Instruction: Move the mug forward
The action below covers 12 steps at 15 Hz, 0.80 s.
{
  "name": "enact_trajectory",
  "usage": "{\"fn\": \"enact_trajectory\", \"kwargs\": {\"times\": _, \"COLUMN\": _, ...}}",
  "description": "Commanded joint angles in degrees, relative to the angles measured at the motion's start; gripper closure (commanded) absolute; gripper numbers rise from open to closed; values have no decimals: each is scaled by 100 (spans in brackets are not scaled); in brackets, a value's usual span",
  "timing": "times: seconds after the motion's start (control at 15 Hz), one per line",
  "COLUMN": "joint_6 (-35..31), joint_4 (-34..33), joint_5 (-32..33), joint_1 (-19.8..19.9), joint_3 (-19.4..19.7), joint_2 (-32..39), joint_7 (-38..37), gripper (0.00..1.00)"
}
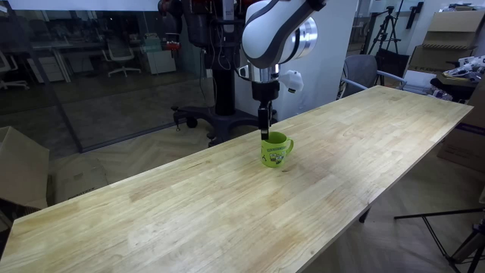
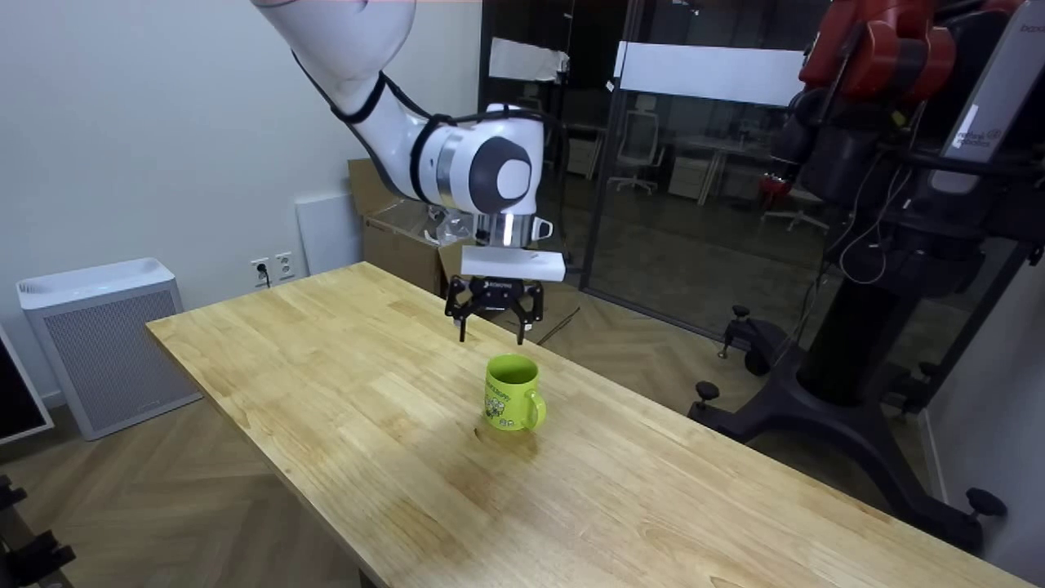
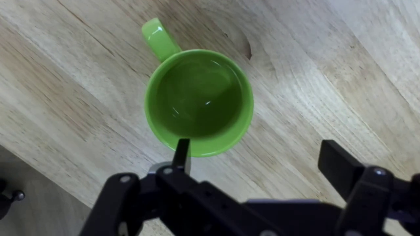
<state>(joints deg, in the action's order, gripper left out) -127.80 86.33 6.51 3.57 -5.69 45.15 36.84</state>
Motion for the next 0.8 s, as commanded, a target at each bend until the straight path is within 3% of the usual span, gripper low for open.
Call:
{"fn": "enact_trajectory", "kwargs": {"times": 0.0, "joint_6": -426, "joint_4": 333, "joint_5": -124, "joint_1": 118, "joint_3": -55, "joint_2": -78, "joint_7": -64, "gripper": 0}}
{"fn": "enact_trajectory", "kwargs": {"times": 0.73, "joint_6": -912, "joint_4": 903, "joint_5": -371, "joint_1": 233, "joint_3": -148, "joint_2": -16, "joint_7": -78, "gripper": 0}}
